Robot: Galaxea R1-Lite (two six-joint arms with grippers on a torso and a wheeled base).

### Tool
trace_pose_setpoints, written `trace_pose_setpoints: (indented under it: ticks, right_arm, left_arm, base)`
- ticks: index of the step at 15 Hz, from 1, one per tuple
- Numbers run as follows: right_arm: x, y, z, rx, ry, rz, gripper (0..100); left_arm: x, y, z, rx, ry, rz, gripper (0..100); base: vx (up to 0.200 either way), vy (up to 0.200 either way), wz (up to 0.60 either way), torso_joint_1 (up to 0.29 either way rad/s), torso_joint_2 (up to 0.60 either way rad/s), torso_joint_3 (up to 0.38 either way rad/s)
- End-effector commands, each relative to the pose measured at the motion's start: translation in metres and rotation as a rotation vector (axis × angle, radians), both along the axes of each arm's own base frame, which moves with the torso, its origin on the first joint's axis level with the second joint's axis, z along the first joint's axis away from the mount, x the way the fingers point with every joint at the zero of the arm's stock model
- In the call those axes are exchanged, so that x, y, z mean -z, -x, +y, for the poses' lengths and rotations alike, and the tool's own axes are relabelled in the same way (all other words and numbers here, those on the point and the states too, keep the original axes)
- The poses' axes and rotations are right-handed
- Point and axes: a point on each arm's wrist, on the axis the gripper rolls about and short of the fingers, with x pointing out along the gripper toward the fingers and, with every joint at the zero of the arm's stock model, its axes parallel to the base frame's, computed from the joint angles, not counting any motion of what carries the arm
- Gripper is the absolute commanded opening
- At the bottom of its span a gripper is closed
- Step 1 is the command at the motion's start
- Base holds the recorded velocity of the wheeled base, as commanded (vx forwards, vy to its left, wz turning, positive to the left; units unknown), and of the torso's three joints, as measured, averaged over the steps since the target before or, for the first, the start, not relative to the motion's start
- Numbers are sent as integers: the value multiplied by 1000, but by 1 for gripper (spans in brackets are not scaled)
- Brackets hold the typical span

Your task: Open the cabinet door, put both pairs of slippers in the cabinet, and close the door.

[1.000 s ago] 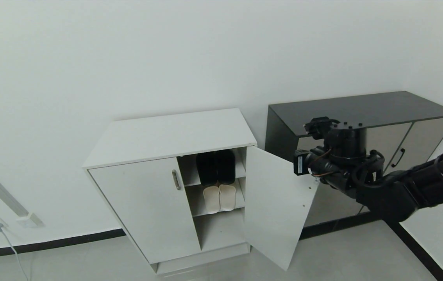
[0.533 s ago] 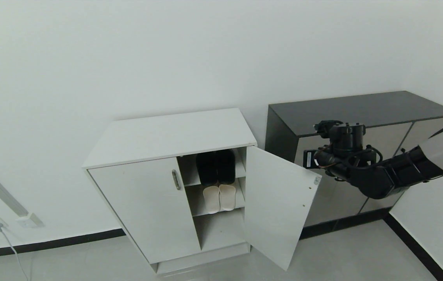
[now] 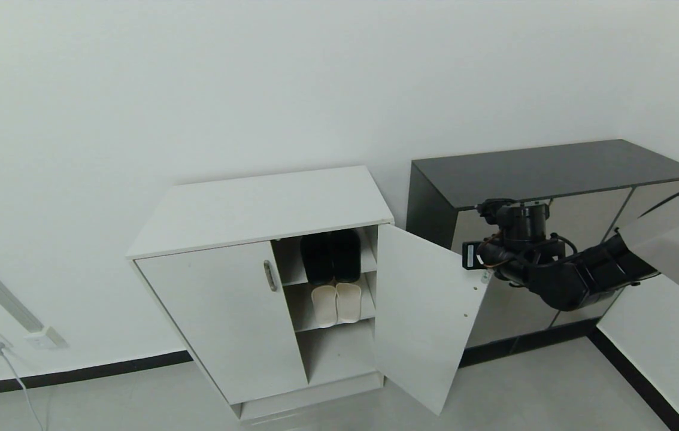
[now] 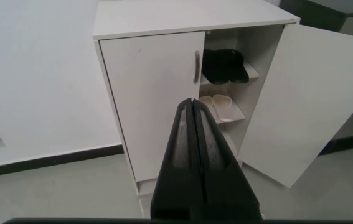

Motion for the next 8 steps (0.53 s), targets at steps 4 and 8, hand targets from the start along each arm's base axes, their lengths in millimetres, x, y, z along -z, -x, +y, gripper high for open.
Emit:
trace_pose_setpoints:
  ticks: [4,8]
  right_arm:
    - [5,0,0,0,9,26,0]
    - [7,2,0,-2,12,35,0]
  left_arm:
    - [0,0,0,-1,2,1,0]
    - [0,0,0,-1,2,1,0]
  base:
    - [0,0,0,0,0,0]
    - [0,0,0,0,0,0]
